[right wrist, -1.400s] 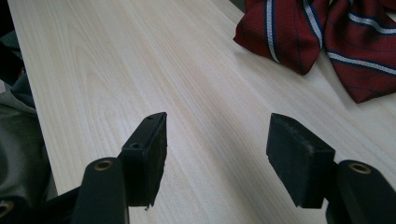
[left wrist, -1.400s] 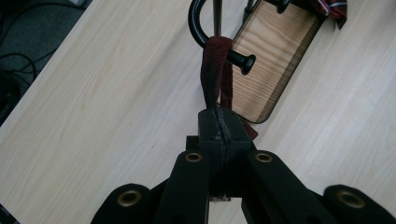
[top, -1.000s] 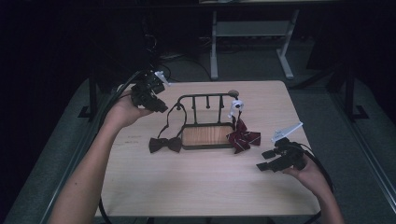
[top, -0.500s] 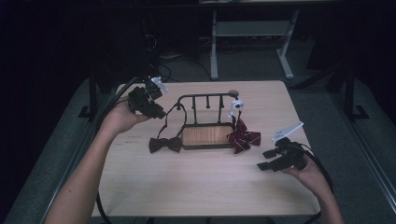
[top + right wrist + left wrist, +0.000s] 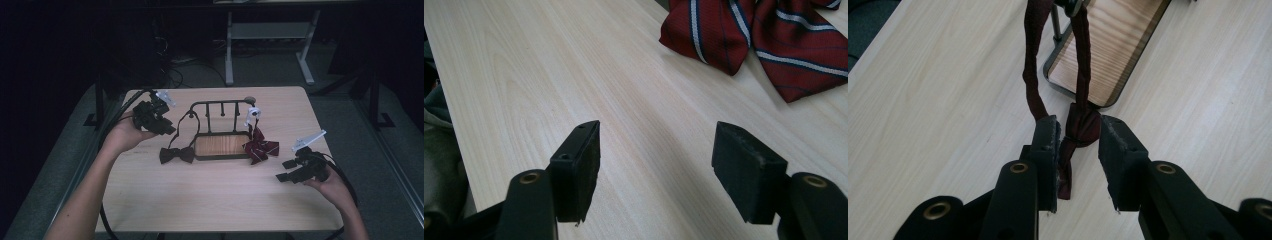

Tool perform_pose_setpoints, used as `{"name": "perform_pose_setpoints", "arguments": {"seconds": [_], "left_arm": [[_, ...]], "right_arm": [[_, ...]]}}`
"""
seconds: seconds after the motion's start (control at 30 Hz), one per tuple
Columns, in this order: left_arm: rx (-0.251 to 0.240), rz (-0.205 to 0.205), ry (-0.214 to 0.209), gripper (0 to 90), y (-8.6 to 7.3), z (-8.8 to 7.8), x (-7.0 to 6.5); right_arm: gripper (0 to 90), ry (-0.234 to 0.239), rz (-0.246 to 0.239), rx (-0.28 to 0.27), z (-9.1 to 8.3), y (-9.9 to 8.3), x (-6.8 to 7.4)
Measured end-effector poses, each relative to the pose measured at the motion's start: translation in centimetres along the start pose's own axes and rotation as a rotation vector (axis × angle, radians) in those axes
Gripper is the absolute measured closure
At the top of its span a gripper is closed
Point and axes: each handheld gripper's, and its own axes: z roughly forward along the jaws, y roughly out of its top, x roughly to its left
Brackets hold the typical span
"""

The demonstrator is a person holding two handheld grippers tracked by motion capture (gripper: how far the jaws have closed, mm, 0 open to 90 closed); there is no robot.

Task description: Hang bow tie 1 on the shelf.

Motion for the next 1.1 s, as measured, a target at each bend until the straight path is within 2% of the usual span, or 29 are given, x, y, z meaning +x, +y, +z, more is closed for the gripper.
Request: {"name": "perform_pose_setpoints", "arguments": {"seconds": [0.47,0.87,1.1], "left_arm": [[-0.009,0.003,-0.014,65.8,-2.3,0.7,-1.1],[-0.024,-0.012,-0.021,63.2,-4.2,1.3,-1.8],[-0.035,-0.016,-0.024,58.8,-5.5,1.8,-2.3]], "right_arm": [[34.8,-0.010,0.009,0.001,-0.2,-0.1,-0.2],[34.7,-0.004,0.012,0.002,-0.1,-0.1,-0.3],[34.2,-0.013,0.017,0.001,-0.3,-0.5,-0.3]]}}
